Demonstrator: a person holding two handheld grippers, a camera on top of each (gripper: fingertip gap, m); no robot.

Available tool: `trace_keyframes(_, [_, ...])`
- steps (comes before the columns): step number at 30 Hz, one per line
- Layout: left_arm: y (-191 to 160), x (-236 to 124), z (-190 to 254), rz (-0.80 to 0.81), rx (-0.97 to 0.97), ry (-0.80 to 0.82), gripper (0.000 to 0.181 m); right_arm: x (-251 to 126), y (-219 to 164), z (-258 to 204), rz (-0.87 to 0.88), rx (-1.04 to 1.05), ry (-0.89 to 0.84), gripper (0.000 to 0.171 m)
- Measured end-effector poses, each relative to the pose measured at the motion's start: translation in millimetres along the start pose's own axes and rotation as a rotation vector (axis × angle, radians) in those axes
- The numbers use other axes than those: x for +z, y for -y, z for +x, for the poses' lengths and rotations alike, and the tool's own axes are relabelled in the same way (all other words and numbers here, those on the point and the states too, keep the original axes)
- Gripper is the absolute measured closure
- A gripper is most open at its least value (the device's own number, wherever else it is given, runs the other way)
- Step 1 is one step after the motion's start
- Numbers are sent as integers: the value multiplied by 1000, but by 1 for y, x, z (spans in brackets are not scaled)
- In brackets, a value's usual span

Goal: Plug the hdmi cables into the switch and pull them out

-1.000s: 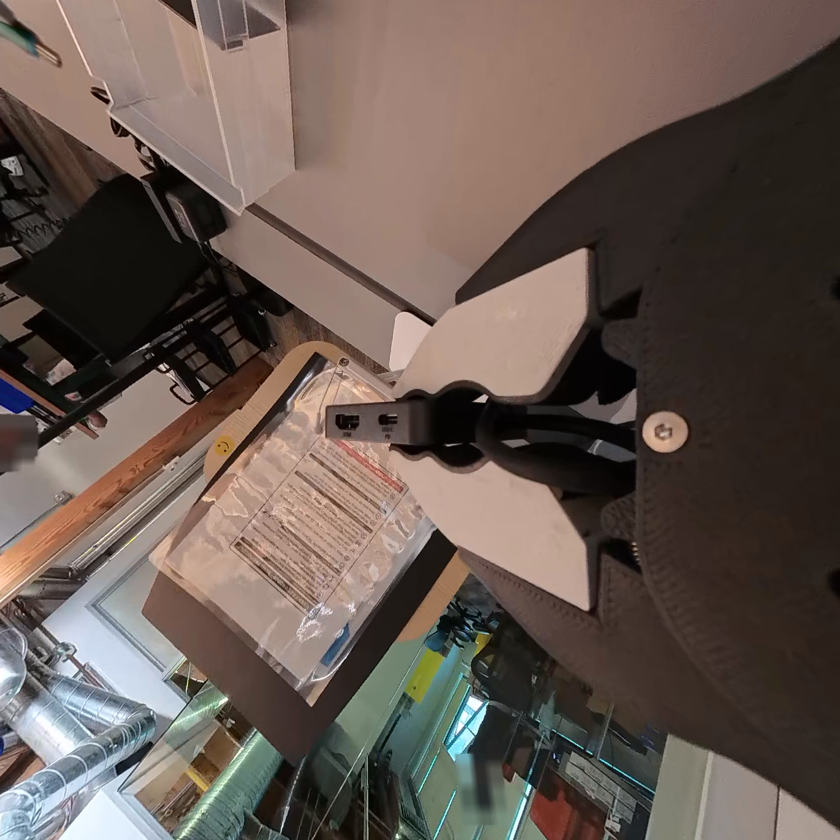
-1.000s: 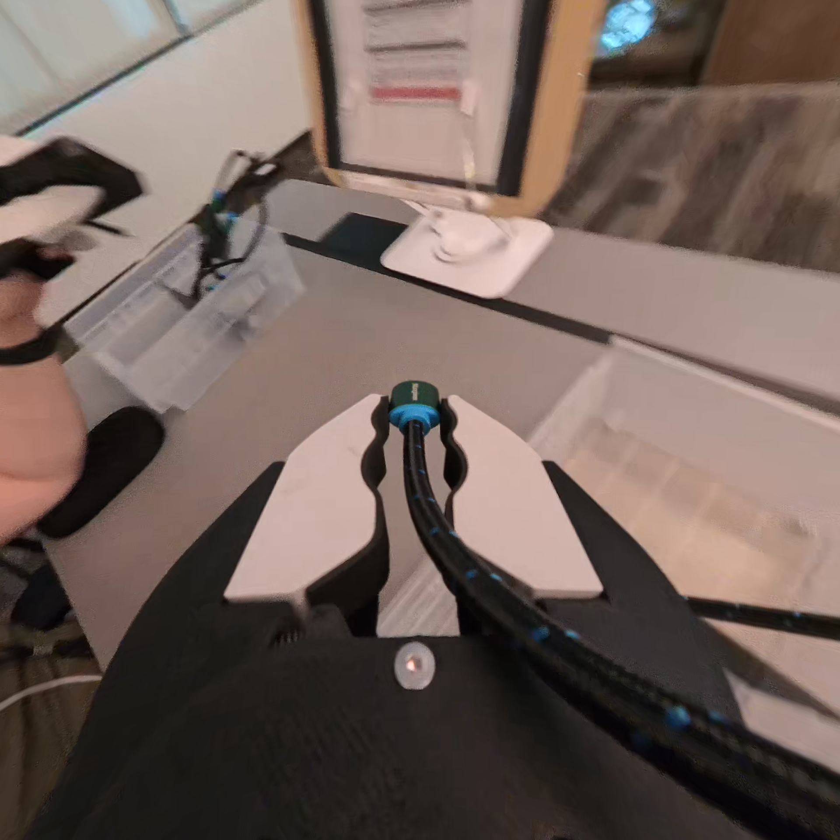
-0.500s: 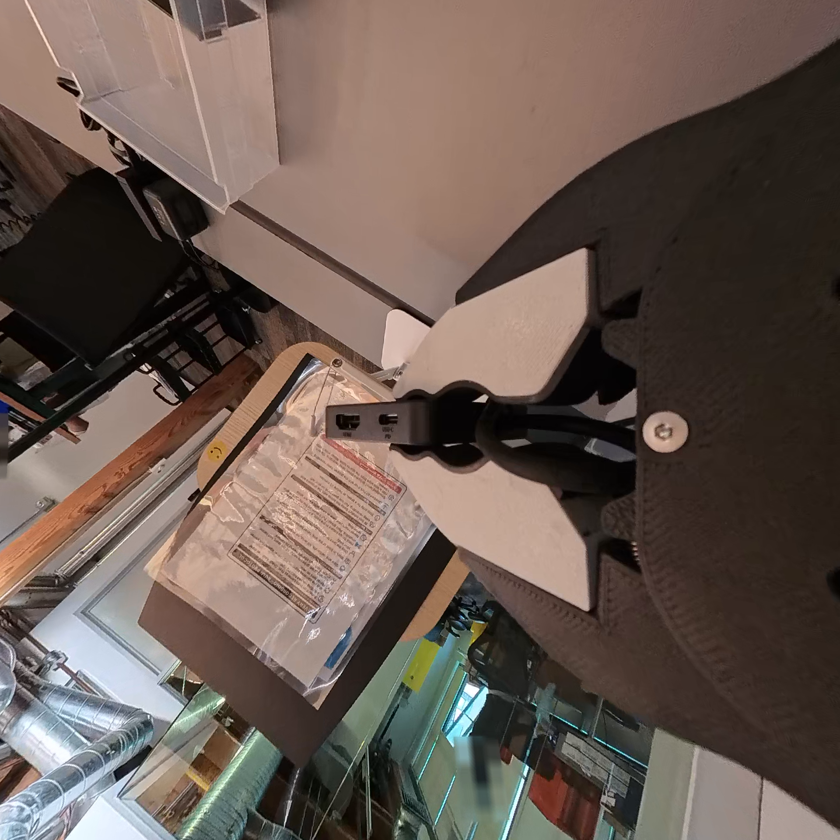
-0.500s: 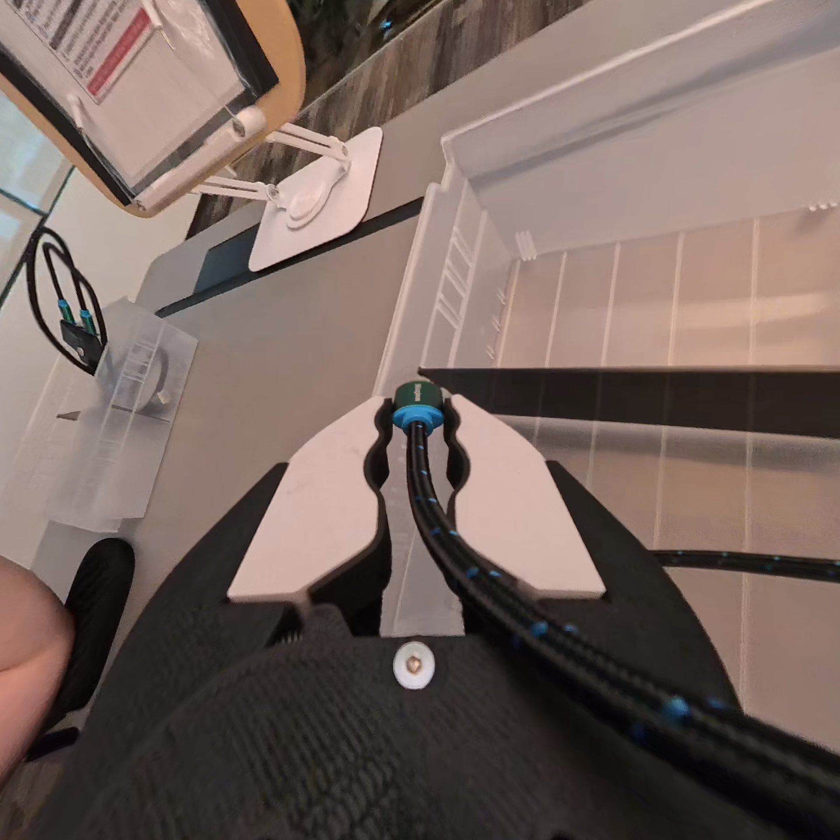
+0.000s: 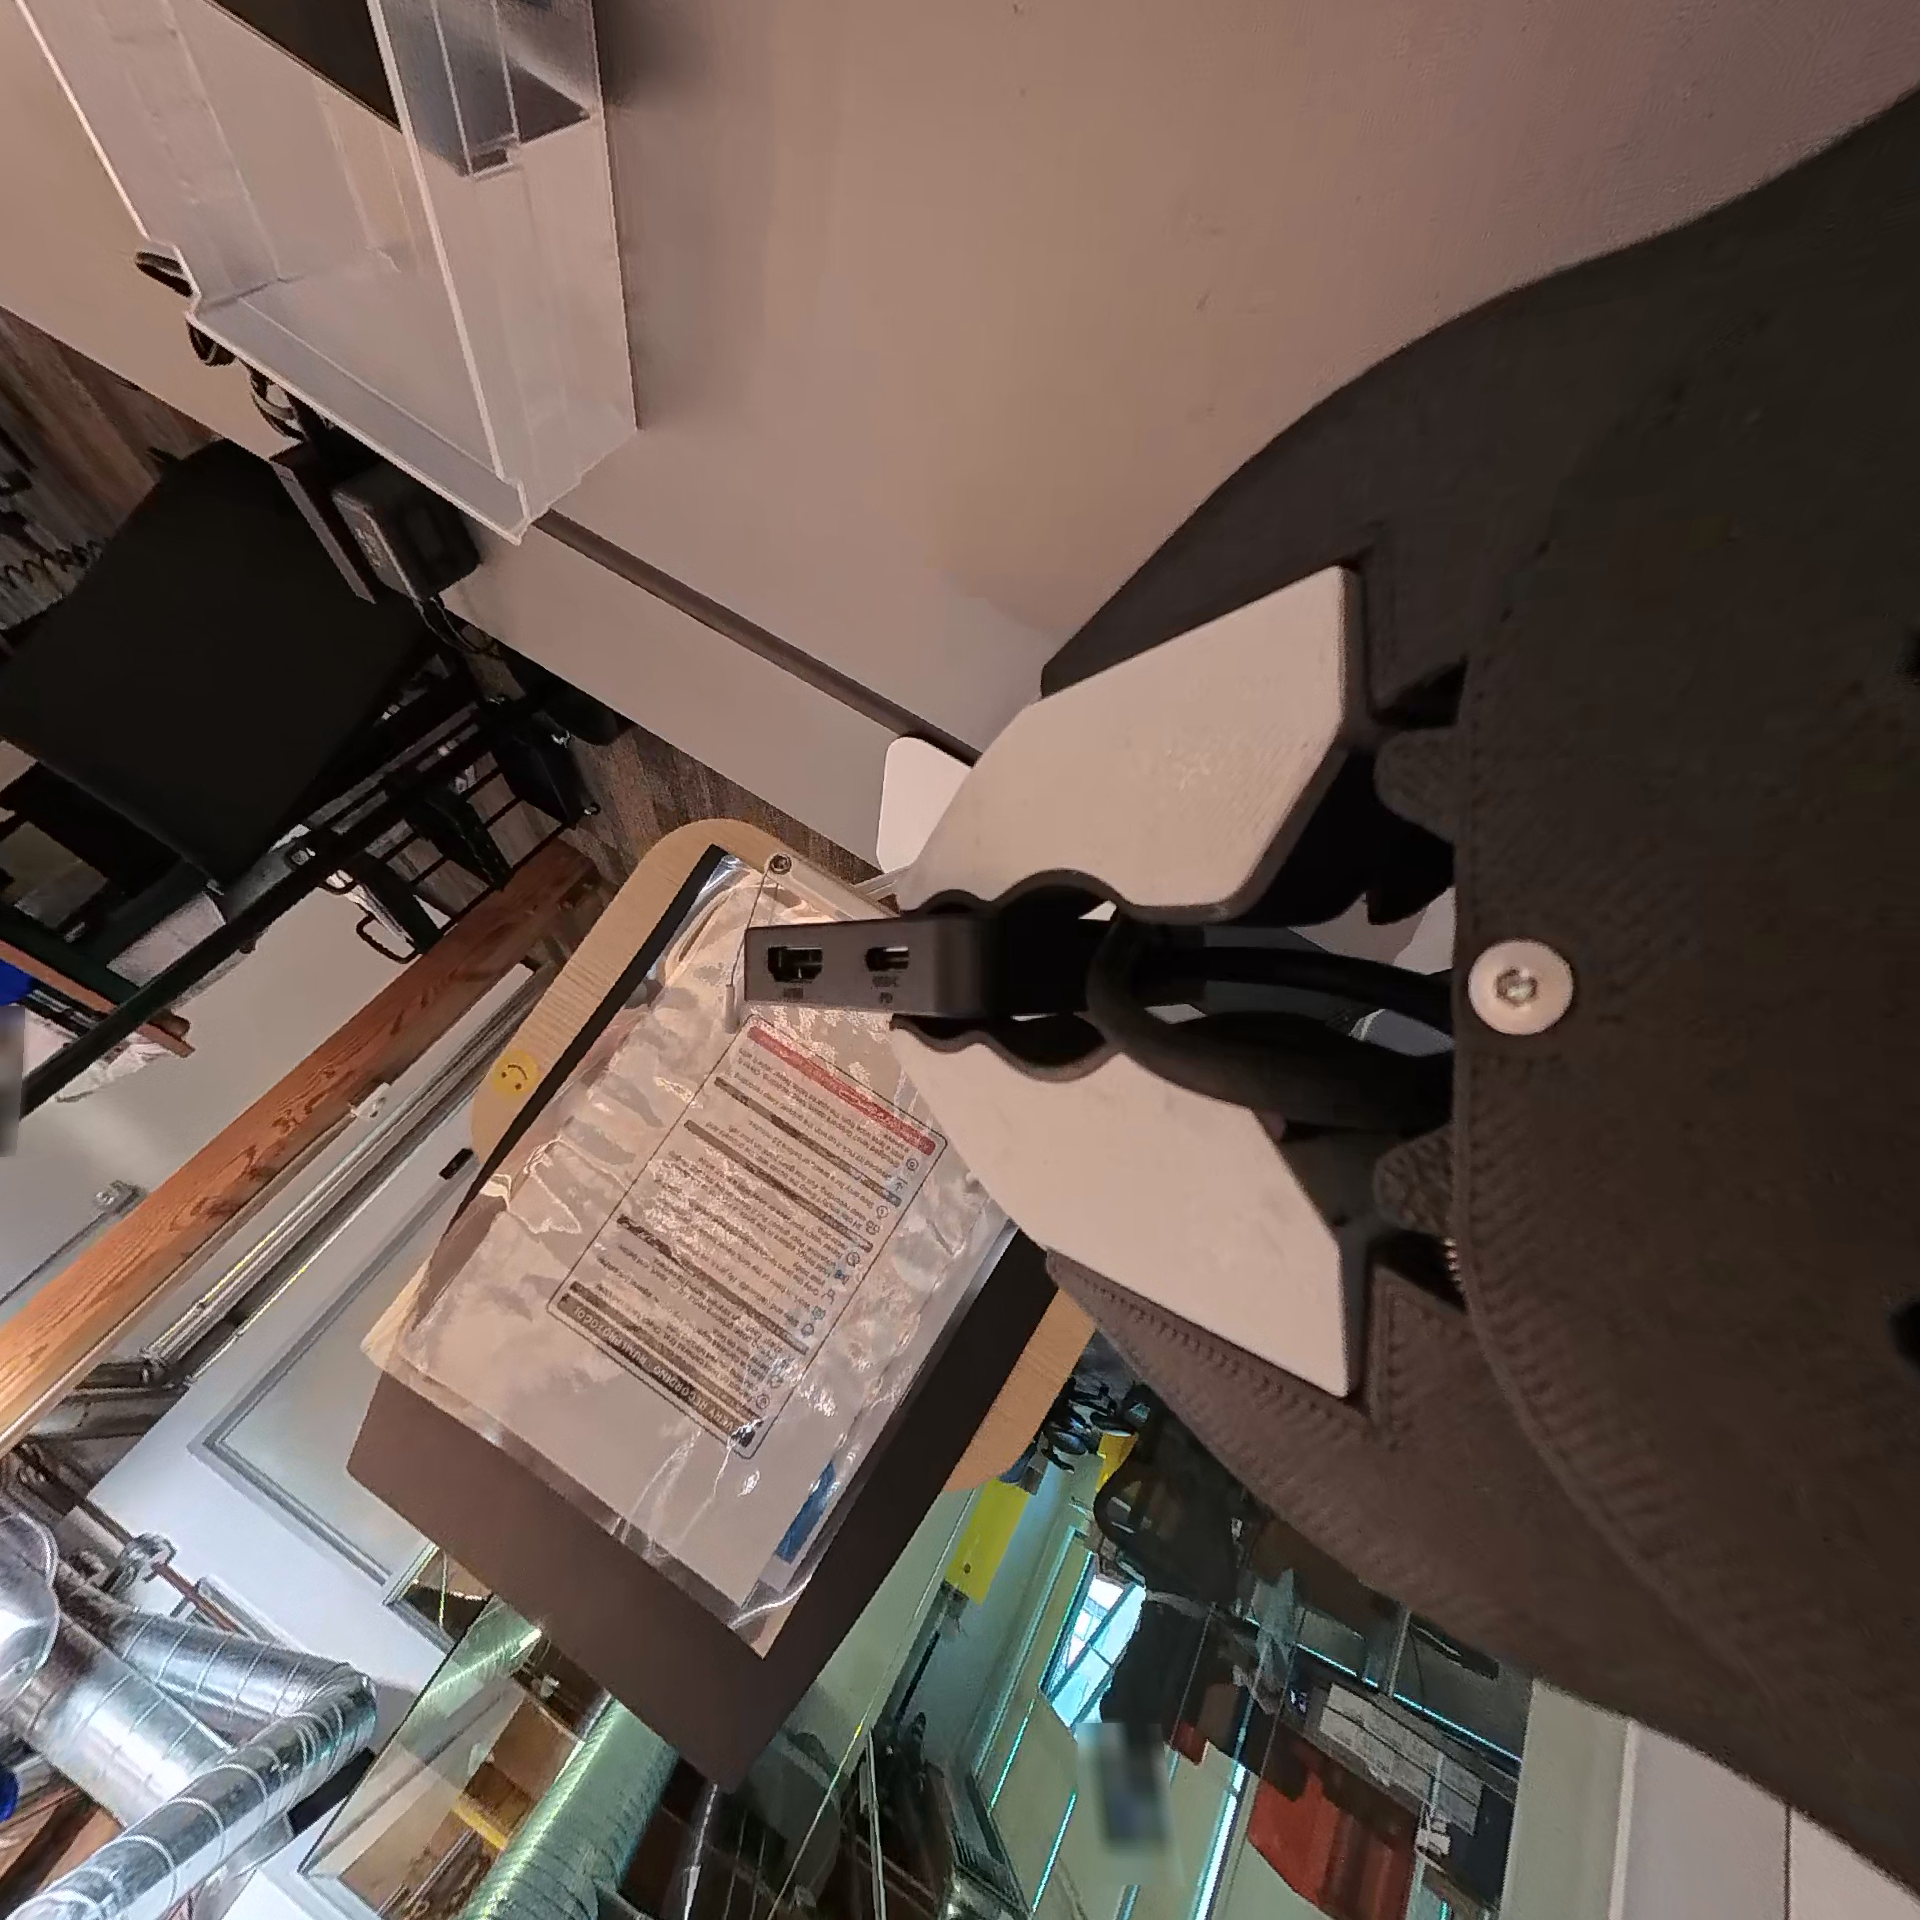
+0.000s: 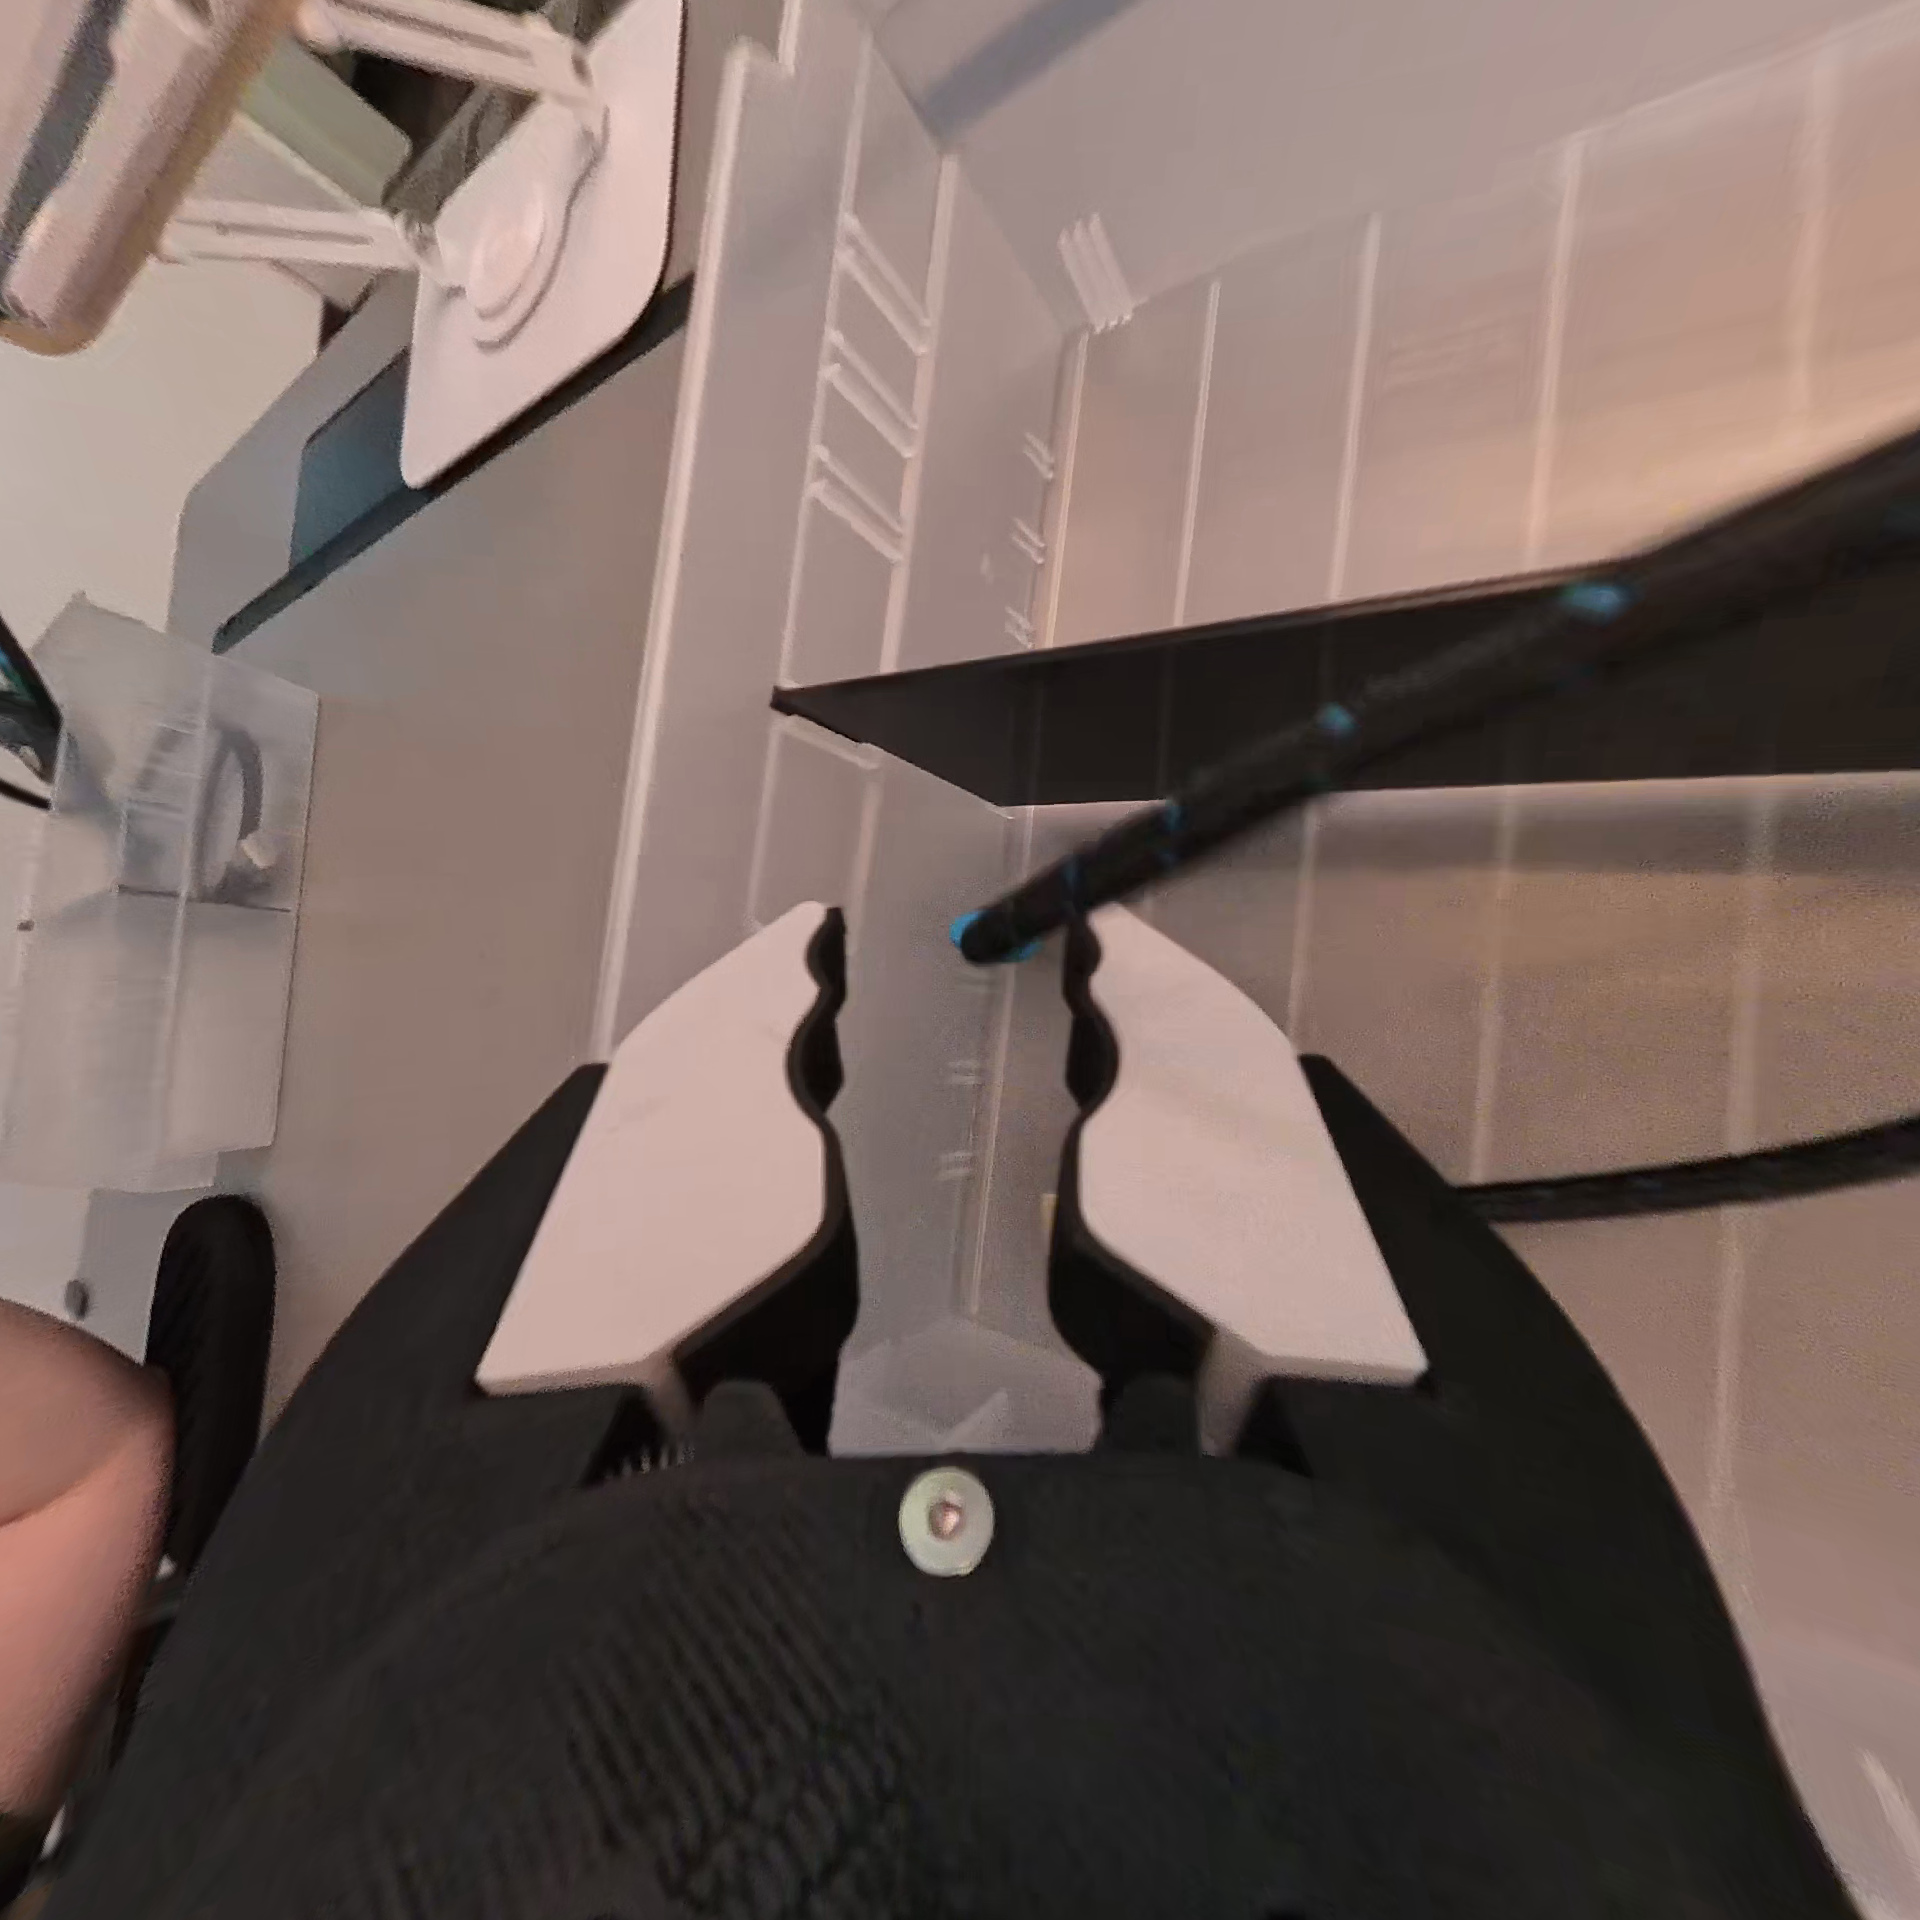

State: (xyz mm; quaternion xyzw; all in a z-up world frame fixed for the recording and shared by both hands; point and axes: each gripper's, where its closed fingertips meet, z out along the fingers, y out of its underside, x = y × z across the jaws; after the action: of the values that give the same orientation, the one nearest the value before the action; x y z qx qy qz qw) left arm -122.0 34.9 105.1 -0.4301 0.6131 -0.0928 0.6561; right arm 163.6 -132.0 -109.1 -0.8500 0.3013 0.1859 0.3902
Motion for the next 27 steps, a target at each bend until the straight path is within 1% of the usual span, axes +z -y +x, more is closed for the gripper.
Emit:
trace_keyframes(1, [0,0,0,1,-3,-2,166,-11,3,1,31,0,-15,126])
trace_keyframes(3, [2,-1,1,7,-13,-11,166,-42,10,-5,117,-28,-34,128])
trace_keyframes(5, [6,-2,4,31,-31,-34,166,-79,27,-33,272,-124,-6,129])
trace_keyframes(6, [11,-2,9,51,-46,-65,166,-98,40,-61,381,-214,52,128])
trace_keyframes(8, [21,-2,26,99,-87,-164,166,-134,55,-138,592,-468,243,127])
trace_keyframes(10, [32,-3,47,149,-102,-278,166,-157,39,-220,709,-779,481,128])
trace_keyframes(11, [36,-5,57,170,-91,-324,166,-159,26,-252,736,-909,567,128])
trace_keyframes(12, [39,-6,65,179,-74,-354,166,-156,14,-277,744,-1027,613,128])
trace_keyframes(14, [40,-7,77,177,-26,-383,166,-136,-9,-313,719,-1302,626,128])
trace_keyframes(17, [41,-12,91,179,61,-422,166,-89,-27,-330,642,-1670,493,134])
trace_keyframes(18, [42,-14,95,185,85,-433,166,-76,-29,-332,604,-1733,461,137])
trace_keyframes(21, [45,-18,101,207,113,-455,166,-47,-41,-329,421,-1818,483,144])
trace_keyframes(22, [47,-21,104,226,113,-480,166,-42,-39,-329,413,-1834,468,153])
trace_keyframes(23, [48,-21,105,242,108,-481,166,-39,-40,-328,401,-1857,478,154])
trace_keyframes(24, [49,-21,102,257,102,-464,162,-38,-37,-327,405,-1848,473,155])
trace_keyframes(26, [53,-19,94,270,64,-426,131,-39,-27,-322,402,-1805,462,156])
trace_keyframes(27, [51,-16,92,239,38,-421,115,-44,-22,-321,409,-1789,479,156])
